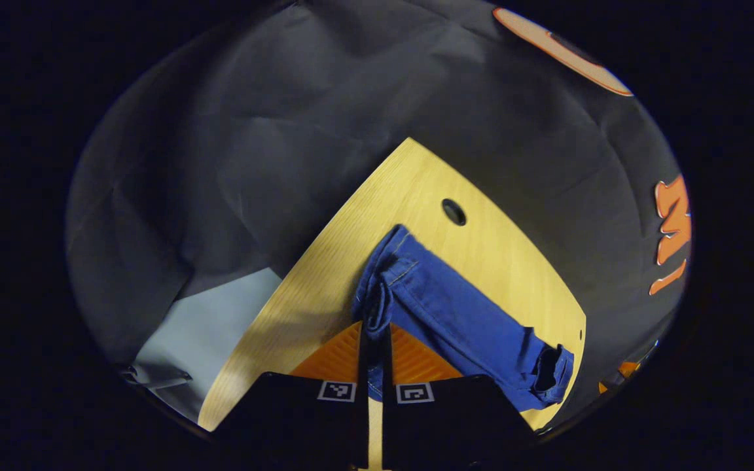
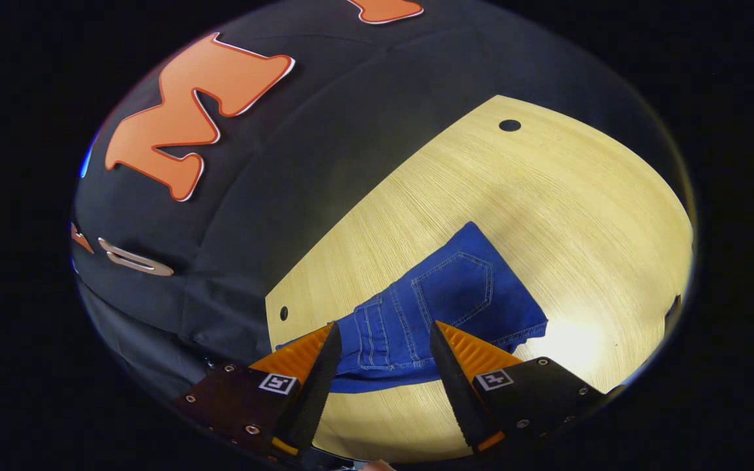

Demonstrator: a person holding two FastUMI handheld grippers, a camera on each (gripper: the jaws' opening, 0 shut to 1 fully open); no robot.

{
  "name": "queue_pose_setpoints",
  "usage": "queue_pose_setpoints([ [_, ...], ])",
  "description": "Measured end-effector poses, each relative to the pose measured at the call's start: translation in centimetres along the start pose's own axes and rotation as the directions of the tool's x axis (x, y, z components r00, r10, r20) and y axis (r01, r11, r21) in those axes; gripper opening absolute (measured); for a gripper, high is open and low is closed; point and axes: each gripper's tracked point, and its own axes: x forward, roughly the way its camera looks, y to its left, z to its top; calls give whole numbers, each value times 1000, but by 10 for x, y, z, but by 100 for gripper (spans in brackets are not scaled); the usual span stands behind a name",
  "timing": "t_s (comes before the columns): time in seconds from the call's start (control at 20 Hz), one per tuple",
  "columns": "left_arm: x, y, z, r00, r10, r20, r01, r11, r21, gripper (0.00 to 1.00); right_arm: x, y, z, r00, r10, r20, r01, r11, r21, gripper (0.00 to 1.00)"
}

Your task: Grasp the waist and the cuffs of the jeans and fold them to make the two legs overlap; first hold the waist and fold one-third of the jeans toward the cuffs, then hold the cuffs and fold the remaining one-third in the same direction to finish folding.

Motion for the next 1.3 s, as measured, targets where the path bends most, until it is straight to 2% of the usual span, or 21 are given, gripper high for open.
queue_pose_setpoints([
  [0.1,-19,-20,6,999,-17,34,16,998,54,8,-3,-4,9,1000,-4,29,5,1000,-6,84],
  [0.25,-48,-52,12,995,-57,87,46,991,123,8,-9,-8,21,998,-11,62,12,1000,-22,94],
  [0.35,-66,-76,13,989,-95,111,76,984,164,7,-12,-11,26,998,-11,69,14,999,-37,96],
  [0.65,-102,-170,9,967,-212,143,174,956,237,7,-17,-17,35,998,3,70,3,997,-80,97],
  [0.9,-119,-241,-2,955,-260,145,214,938,272,7,-22,-25,42,998,13,66,-4,991,-133,97],
  [1.3,-132,-356,-26,927,-349,138,284,892,353,7,-36,-39,59,995,34,97,-11,974,-228,96],
])
